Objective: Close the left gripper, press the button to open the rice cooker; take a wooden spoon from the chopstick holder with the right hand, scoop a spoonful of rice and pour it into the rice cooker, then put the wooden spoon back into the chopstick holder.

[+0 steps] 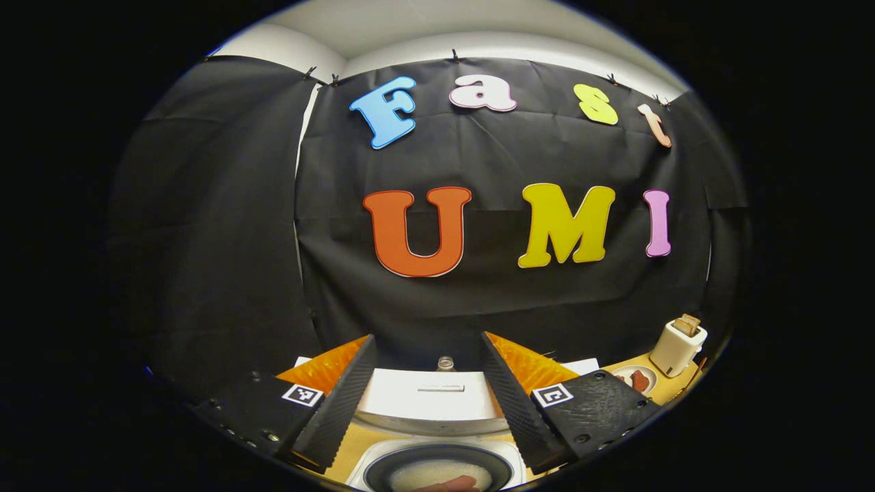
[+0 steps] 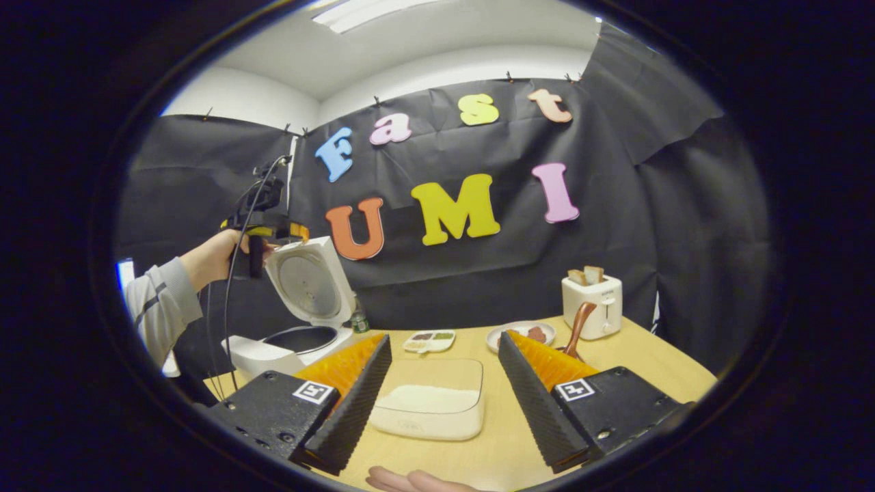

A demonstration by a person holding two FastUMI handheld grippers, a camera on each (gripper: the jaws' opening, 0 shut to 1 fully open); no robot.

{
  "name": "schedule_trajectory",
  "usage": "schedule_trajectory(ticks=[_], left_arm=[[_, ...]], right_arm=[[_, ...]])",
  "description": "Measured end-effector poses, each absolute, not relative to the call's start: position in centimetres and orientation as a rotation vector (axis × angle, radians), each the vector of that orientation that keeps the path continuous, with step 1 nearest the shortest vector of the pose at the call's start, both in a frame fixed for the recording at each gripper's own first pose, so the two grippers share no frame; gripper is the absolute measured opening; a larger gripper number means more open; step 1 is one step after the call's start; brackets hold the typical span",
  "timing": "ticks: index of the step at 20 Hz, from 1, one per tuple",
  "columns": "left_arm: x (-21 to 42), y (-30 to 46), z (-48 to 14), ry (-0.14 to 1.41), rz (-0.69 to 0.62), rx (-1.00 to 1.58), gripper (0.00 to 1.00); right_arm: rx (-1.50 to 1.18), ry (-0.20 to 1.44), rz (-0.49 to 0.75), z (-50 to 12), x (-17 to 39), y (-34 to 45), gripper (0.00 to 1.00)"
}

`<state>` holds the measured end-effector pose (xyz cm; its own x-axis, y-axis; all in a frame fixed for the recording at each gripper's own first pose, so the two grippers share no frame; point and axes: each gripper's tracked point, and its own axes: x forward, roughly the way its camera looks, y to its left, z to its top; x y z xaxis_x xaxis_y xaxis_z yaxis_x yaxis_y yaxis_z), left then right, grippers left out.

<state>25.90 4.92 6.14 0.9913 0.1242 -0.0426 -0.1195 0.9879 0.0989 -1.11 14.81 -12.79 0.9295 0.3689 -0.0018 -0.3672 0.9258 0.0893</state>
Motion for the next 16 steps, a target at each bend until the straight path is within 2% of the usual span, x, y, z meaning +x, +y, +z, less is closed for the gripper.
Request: schedule_trajectory(ticks=[3,4,5,10,11,12,13,14,15,16], left_arm=[[23.9,4.8,5.2,0.055,0.109,0.098,0.96],[23.2,4.7,4.9,0.058,0.103,0.1,0.96],[22.5,4.4,4.4,0.067,0.092,0.097,0.96],[19.0,3.1,0.5,0.132,0.064,0.116,0.95],[18.3,3.1,-0.5,0.142,0.059,0.128,1.0],[17.7,3.2,-1.7,0.162,0.053,0.124,0.94],[17.1,3.3,-3.0,0.19,0.049,0.103,0.99],[16.6,3.4,-4.4,0.227,0.051,0.079,0.92],[16.0,3.8,-5.7,0.25,0.059,0.075,0.92],[15.7,3.8,-6.9,0.272,0.053,0.091,0.93]], right_arm=[[0.058,-0.001,0.392,-12.0,-3.1,15.4,1.0],[0.054,-0.001,0.397,-12.0,-3.7,15.7,0.95],[0.051,-0.002,0.397,-11.9,-4.3,15.9,1.0],[0.021,-0.021,0.409,-10.9,-7.4,17.5,1.0],[0.022,-0.009,0.39,-10.9,-7.8,17.6,1.0],[0.024,-0.008,0.39,-10.8,-8.5,18.2,1.0],[0.018,-0.009,0.407,-10.6,-9.1,19.0,0.96],[0.008,-0.011,0.421,-10.4,-9.8,19.6,0.96],[-0.002,-0.024,0.433,-10.1,-10.4,20.1,1.0],[-0.015,-0.031,0.436,-10.1,-10.8,20.2,1.0]])
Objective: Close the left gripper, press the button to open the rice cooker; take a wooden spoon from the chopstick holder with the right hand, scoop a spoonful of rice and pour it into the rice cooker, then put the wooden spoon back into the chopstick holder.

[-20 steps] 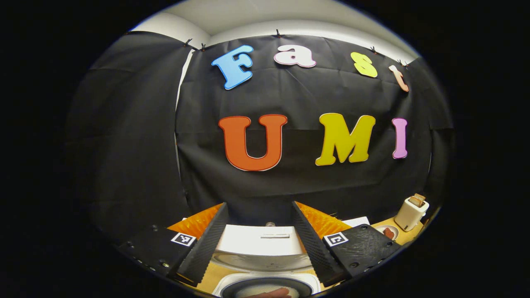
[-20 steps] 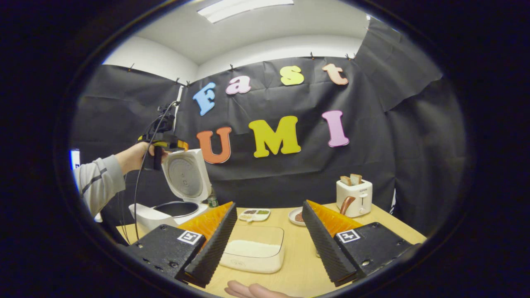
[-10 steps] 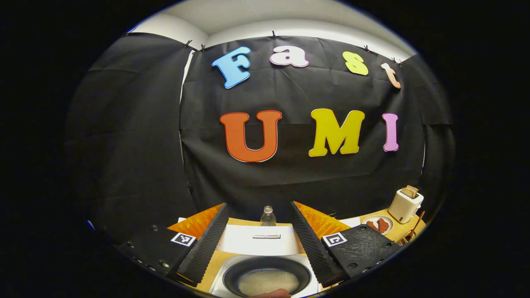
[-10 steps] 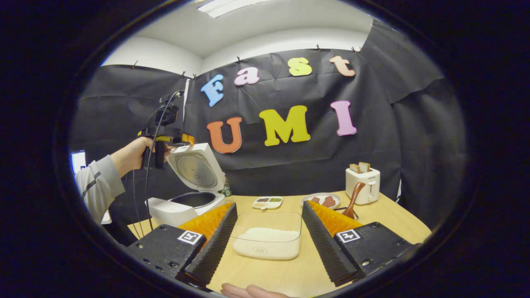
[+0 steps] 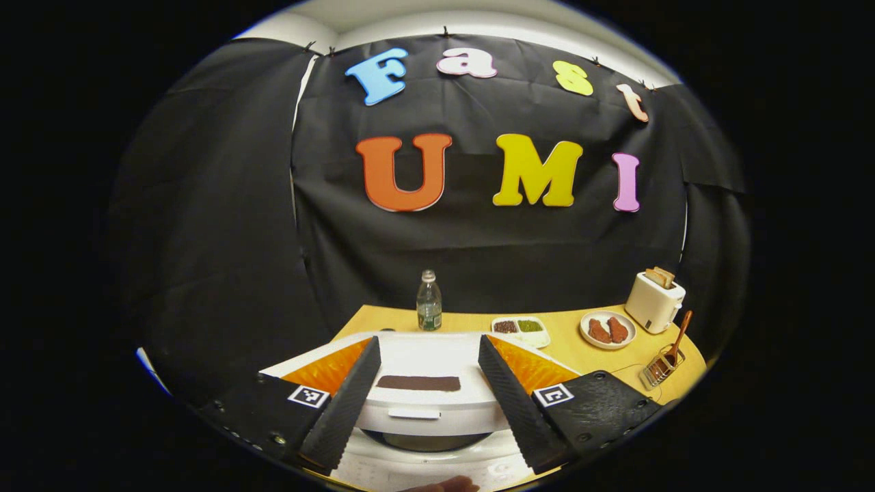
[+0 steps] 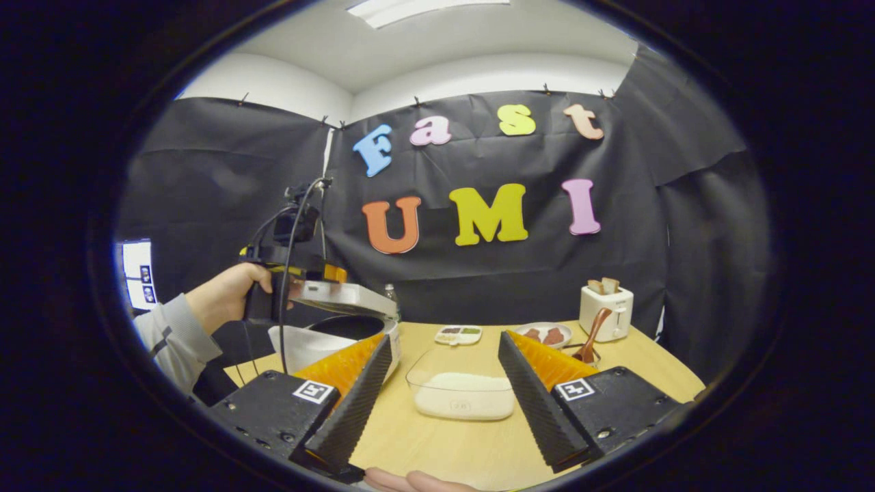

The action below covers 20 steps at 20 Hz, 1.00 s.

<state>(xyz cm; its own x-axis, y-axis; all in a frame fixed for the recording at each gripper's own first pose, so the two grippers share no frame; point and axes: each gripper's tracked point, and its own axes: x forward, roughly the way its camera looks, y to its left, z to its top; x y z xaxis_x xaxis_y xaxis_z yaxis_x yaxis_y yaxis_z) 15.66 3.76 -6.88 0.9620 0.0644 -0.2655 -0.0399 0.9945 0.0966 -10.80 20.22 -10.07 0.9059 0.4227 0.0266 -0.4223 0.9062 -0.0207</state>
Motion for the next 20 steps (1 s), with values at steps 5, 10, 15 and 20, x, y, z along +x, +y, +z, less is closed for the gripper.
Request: schedule_trajectory(ticks=[5,10,15,20], left_arm=[[13.9,3.8,-10.1,0.333,0.014,0.08,0.95],[12.1,3.9,-12.8,0.445,-0.004,0.084,0.95],[10.7,4.0,-13.5,0.477,0.013,0.073,0.95],[10.0,4.1,-14.1,0.469,0.02,0.062,1.0]], right_arm=[[-0.041,0.002,0.42,-11.1,-11.3,20.8,0.96],[-0.066,-0.012,0.427,-10.3,-12.4,21.0,1.0],[-0.087,-0.025,0.409,-10.1,-13.1,20.2,0.95],[-0.089,-0.038,0.391,-9.7,-13.3,19.7,1.0]])
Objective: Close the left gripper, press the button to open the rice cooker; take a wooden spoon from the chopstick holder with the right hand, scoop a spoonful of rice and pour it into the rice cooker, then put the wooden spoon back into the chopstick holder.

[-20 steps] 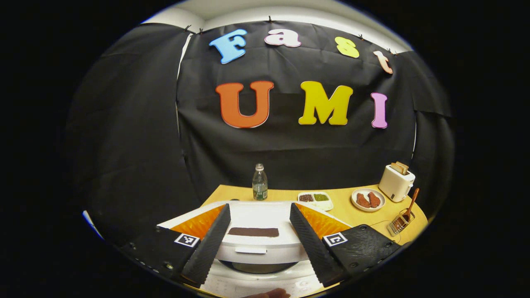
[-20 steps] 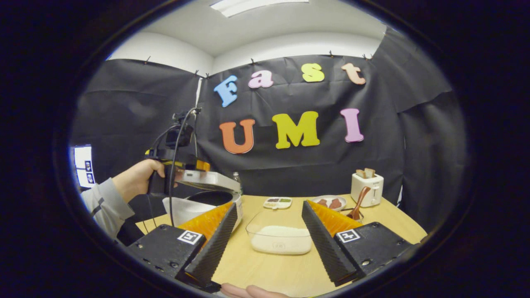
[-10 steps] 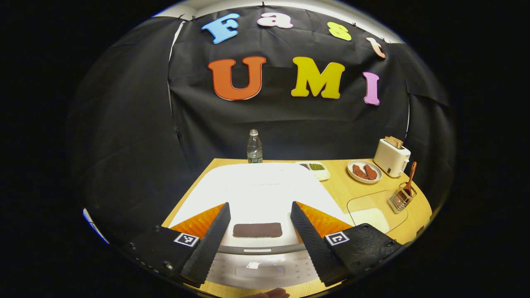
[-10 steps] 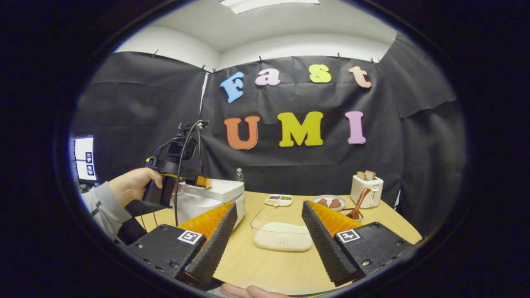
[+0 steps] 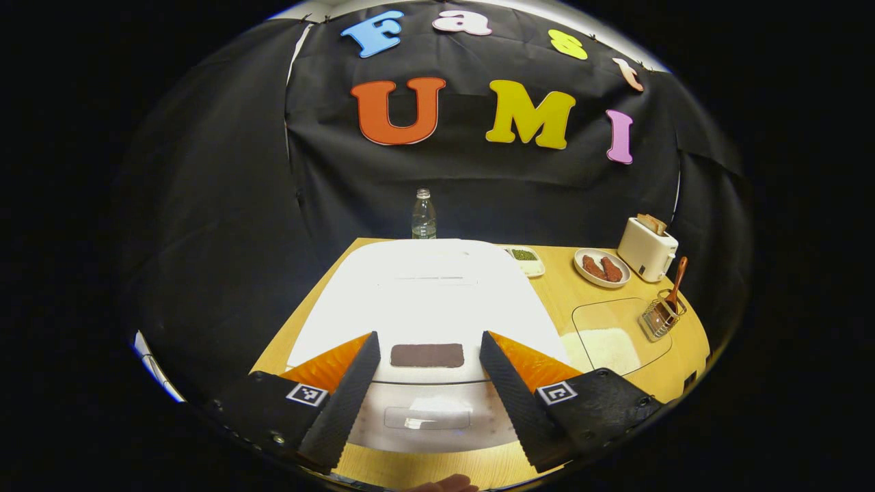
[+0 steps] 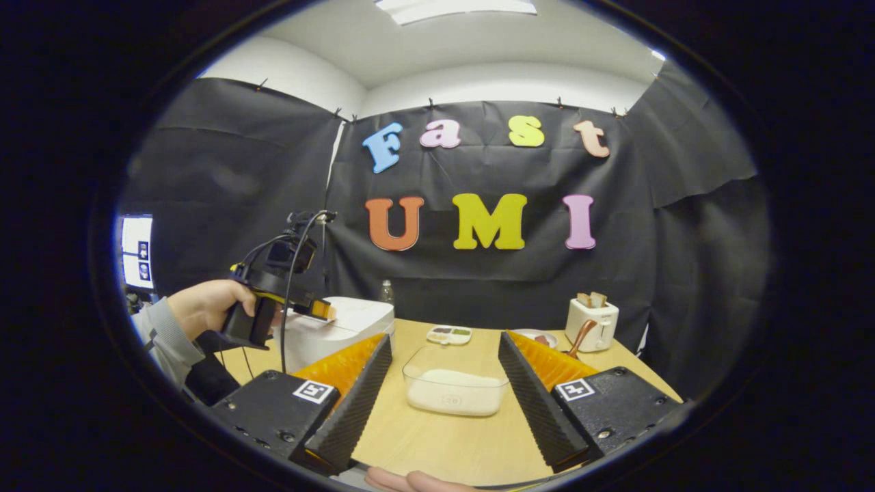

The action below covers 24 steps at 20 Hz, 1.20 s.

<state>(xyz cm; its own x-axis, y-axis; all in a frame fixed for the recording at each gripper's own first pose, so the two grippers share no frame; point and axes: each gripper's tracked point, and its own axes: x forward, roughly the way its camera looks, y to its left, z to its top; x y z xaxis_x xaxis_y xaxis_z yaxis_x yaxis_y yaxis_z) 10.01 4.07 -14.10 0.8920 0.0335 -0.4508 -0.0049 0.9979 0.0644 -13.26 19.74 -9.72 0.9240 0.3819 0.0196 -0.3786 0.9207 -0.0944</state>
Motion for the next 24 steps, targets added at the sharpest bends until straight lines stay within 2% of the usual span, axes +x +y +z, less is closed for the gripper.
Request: schedule_trajectory(ticks=[1,2,5,6,12,16,17,18,19,21,23,24], left_arm=[[9.9,4.0,-14.0,0.467,0.02,0.065,0.96],[10.0,4.0,-14.0,0.46,0.019,0.06,0.96],[10.0,4.1,-14.0,0.457,0.021,0.055,0.96],[9.9,4.1,-13.9,0.453,0.025,0.065,0.96],[9.1,4.2,-12.9,0.401,0.04,0.061,0.94],[7.3,2.7,-10.4,0.296,0.009,0.024,0.92],[6.7,2.1,-9.8,0.271,-0.001,0.017,0.92],[5.9,1.6,-9.2,0.252,-0.013,0.008,0.92],[4.9,1.1,-8.8,0.232,-0.021,0.002,0.91],[3.1,0.8,-7.5,0.174,-0.019,0.01,0.91],[1.3,0.5,-6.2,0.109,-0.017,0.026,0.91],[0.3,0.3,-5.5,0.077,-0.015,0.031,0.91]], right_arm=[[-0.091,-0.036,0.391,-9.7,-13.3,19.8,1.0],[-0.092,-0.034,0.393,-9.8,-13.3,19.9,0.96],[-0.092,-0.027,0.396,-9.9,-13.3,20.0,0.96],[-0.09,-0.026,0.388,-9.8,-13.2,19.8,1.0],[-0.094,-0.04,0.332,-9.3,-12.5,18.0,1.0],[-0.092,-0.068,0.243,-8.2,-11.5,15.2,1.0],[-0.083,-0.062,0.233,-8.2,-11.5,14.9,0.96],[-0.075,-0.057,0.229,-8.2,-11.3,14.6,1.0],[-0.068,-0.055,0.226,-8.1,-11.2,14.4,0.96],[-0.058,-0.054,0.212,-7.6,-11.2,13.8,1.0],[-0.035,-0.06,0.204,-7.2,-11.2,13.4,0.96],[-0.025,-0.063,0.211,-7.0,-11.3,13.5,1.0]])
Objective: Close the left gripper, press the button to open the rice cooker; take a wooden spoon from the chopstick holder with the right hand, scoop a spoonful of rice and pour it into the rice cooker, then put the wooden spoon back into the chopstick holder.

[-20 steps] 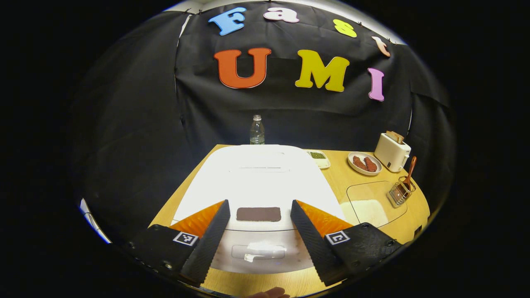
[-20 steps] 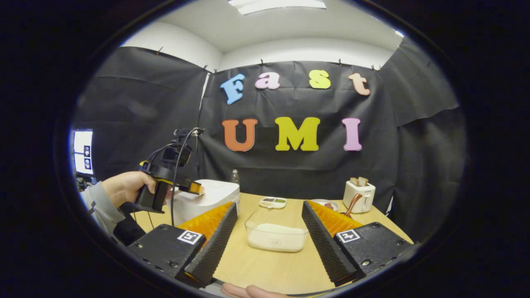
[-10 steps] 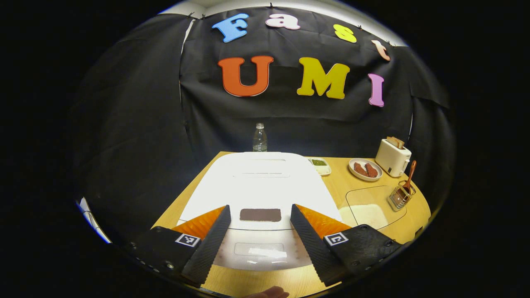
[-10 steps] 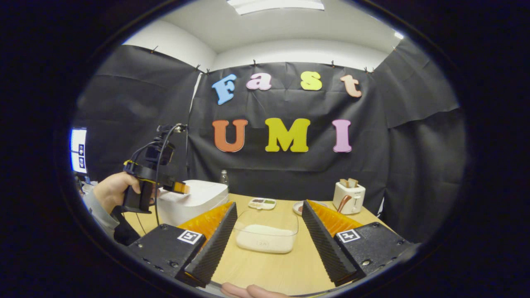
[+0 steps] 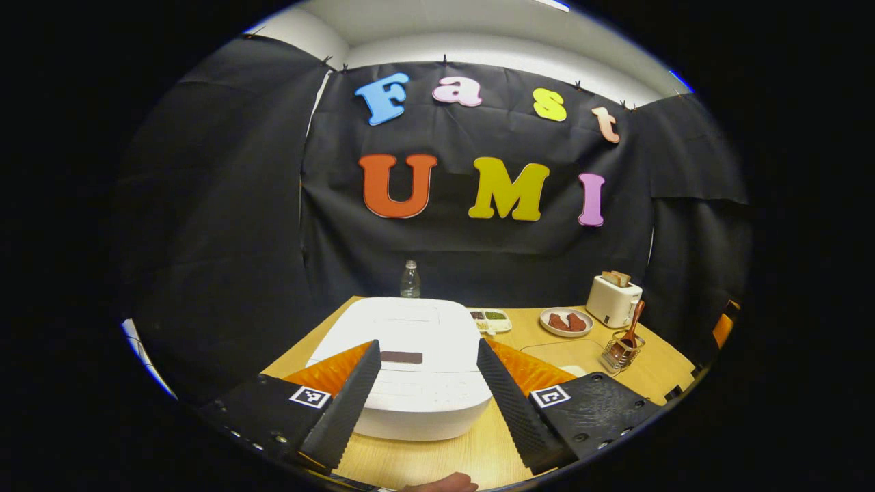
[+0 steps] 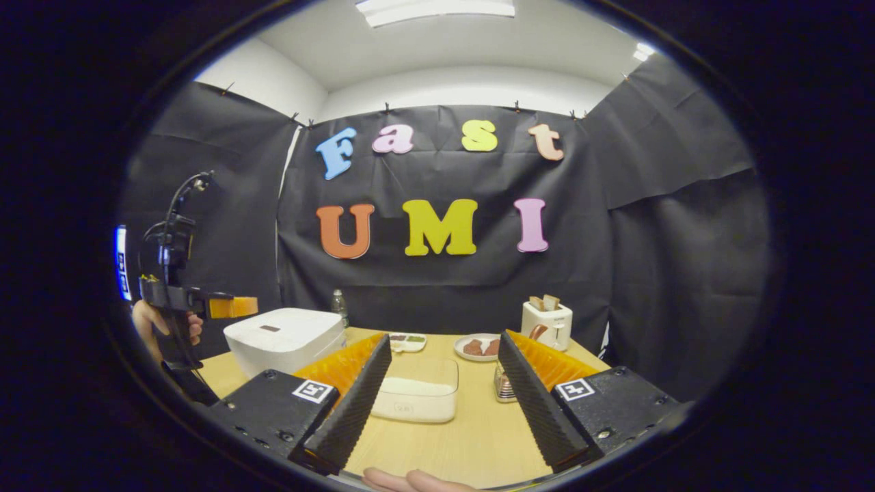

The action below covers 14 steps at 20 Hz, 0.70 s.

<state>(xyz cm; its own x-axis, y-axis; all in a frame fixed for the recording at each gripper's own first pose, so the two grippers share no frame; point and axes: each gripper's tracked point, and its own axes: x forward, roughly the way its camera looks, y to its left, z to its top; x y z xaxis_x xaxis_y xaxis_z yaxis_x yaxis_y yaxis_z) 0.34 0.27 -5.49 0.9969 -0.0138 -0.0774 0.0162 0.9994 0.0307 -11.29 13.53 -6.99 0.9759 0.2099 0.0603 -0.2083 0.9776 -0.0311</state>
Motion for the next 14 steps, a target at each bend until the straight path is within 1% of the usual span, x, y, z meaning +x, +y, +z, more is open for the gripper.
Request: schedule_trajectory(ticks=[1,4,5,6,8,9,10,11,12,13,14], left_arm=[[-0.6,-0.2,-5.1,0.052,-0.023,0.036,0.91],[-4.0,-1.2,-4.4,0.008,-0.046,0.047,0.9],[-5.0,-1.2,-4.1,-0.006,-0.044,0.054,0.92],[-5.9,-1.2,-3.8,-0.029,-0.038,0.058,0.92],[-7.9,-1.8,-4.1,-0.031,-0.044,0.053,0.92],[-8.9,-2.1,-4.0,-0.039,-0.049,0.057,0.92],[-9.8,-2.3,-3.5,-0.057,-0.045,0.068,0.93],[-10.6,-2.2,-3.3,-0.071,-0.043,0.076,0.93],[-11.3,-2.4,-2.9,-0.088,-0.038,0.071,0.93],[-11.9,-2.7,-2.6,-0.1,-0.036,0.053,0.93],[-12.2,-3.3,-2.7,-0.101,-0.047,0.036,0.92]], right_arm=[[-0.02,-0.062,0.217,-6.9,-11.4,13.7,0.96],[-0.016,-0.064,0.196,-6.7,-11.6,13.1,0.96],[-0.001,-0.074,0.173,-6.5,-11.6,12.8,0.96],[0.01,-0.085,0.145,-6.2,-11.5,12.2,1.0],[0.006,-0.065,0.1,-6.6,-11.3,11.7,1.0],[0.001,-0.047,0.105,-6.9,-11.6,11.9,0.96],[0.003,-0.039,0.122,-6.6,-11.9,12.5,0.96],[0.014,-0.038,0.135,-6.5,-12.3,12.7,1.0],[0.027,-0.039,0.138,-6.4,-12.5,12.6,1.0],[0.028,-0.045,0.138,-6.1,-12.7,12.4,0.96],[0.025,-0.049,0.131,-6.0,-12.8,12.1,0.96]])
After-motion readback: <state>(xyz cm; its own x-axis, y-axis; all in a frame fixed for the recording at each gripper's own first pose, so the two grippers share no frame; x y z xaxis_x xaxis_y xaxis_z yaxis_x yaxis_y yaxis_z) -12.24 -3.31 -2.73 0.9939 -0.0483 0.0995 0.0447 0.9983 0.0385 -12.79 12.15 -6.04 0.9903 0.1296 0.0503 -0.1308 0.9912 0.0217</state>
